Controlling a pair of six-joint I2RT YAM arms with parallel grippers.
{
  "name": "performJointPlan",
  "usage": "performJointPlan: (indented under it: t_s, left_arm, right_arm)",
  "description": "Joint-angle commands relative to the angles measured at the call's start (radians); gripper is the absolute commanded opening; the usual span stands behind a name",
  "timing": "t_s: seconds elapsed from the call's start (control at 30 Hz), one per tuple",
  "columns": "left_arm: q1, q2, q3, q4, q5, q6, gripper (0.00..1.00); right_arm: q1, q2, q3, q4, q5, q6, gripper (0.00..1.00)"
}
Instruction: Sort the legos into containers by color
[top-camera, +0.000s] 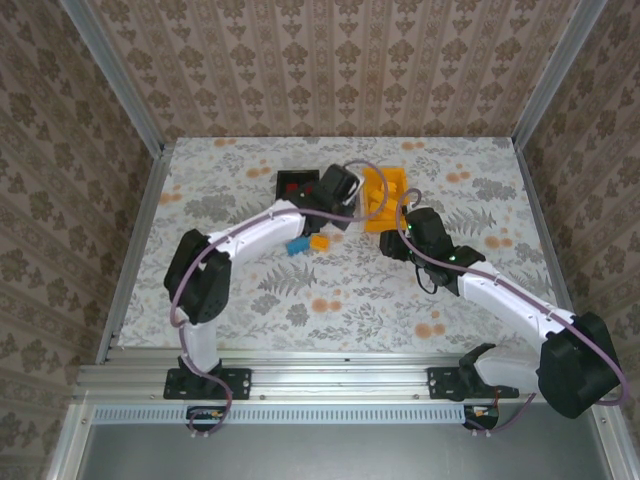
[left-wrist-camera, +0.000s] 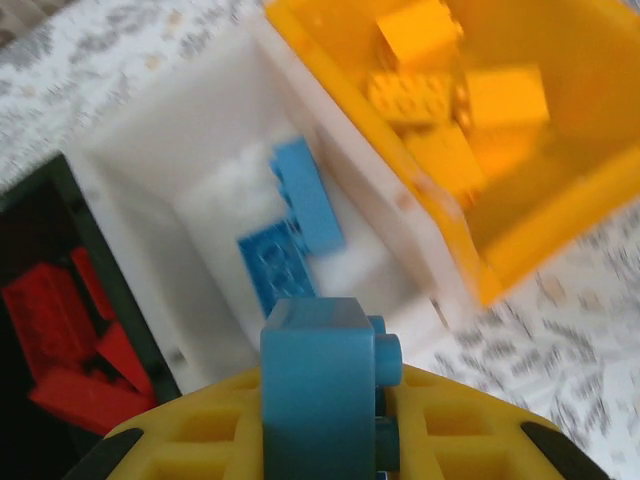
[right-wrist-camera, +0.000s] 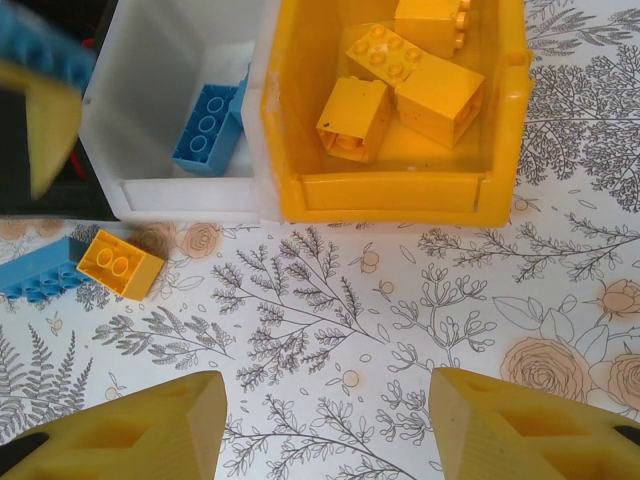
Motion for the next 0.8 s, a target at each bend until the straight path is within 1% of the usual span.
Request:
performJointPlan:
  t_s: [0.0, 0.1, 0.2, 0.3, 0.47, 0.57, 0.63, 0.7, 0.73, 0.77]
  left_arm:
    - [0.029, 0.123, 0.169, -0.077, 0.007, -0.021, 0.16]
    - [0.052, 0.250, 0.320, -0.127, -0.001, -0.035, 0.15]
    - [0.061, 0.337, 0.429, -0.174, -0.041, -0.041, 0.16]
    - [0.079, 0.372, 0.466, -0.183, -0.050, -0.073, 0.20]
    - [0.090, 0.382, 0.457, -0.176, -0.041, -0.100, 0.27]
    - [0.090, 0.379, 0.448, -0.187, -0.039, -0.103, 0.36]
    - [0.089, 0.360, 0.428, -0.182, -0.042, -0.103, 0.50]
    - [0.088, 0.334, 0.394, -0.166, -0.040, -0.099, 0.59]
    - [0.087, 0.318, 0.378, -0.156, -0.035, -0.092, 0.63]
    - [0.082, 0.303, 0.365, -0.153, -0.037, -0.084, 0.64]
  right_arm:
    - [0.002, -0.021, -0.015, 0.001, 0.001, 0.011, 0.57]
    - [0.003, -0.022, -0.019, 0.000, -0.015, 0.017, 0.57]
    - [0.003, -0.032, -0.023, 0.001, -0.029, 0.023, 0.57]
    - [0.003, -0.039, -0.022, -0.004, -0.032, 0.022, 0.57]
    - [0.003, -0.035, -0.019, 0.000, -0.034, 0.018, 0.57]
    - [0.003, -0.030, -0.018, -0.001, -0.040, 0.016, 0.58]
    - [0.003, -0.030, -0.020, 0.002, -0.040, 0.018, 0.58]
    - [0.003, -0.030, -0.022, 0.002, -0.038, 0.018, 0.58]
    - [0.003, -0.030, -0.022, 0.004, -0.039, 0.018, 0.58]
    - [0.003, -0.030, -0.022, 0.004, -0.039, 0.018, 0.58]
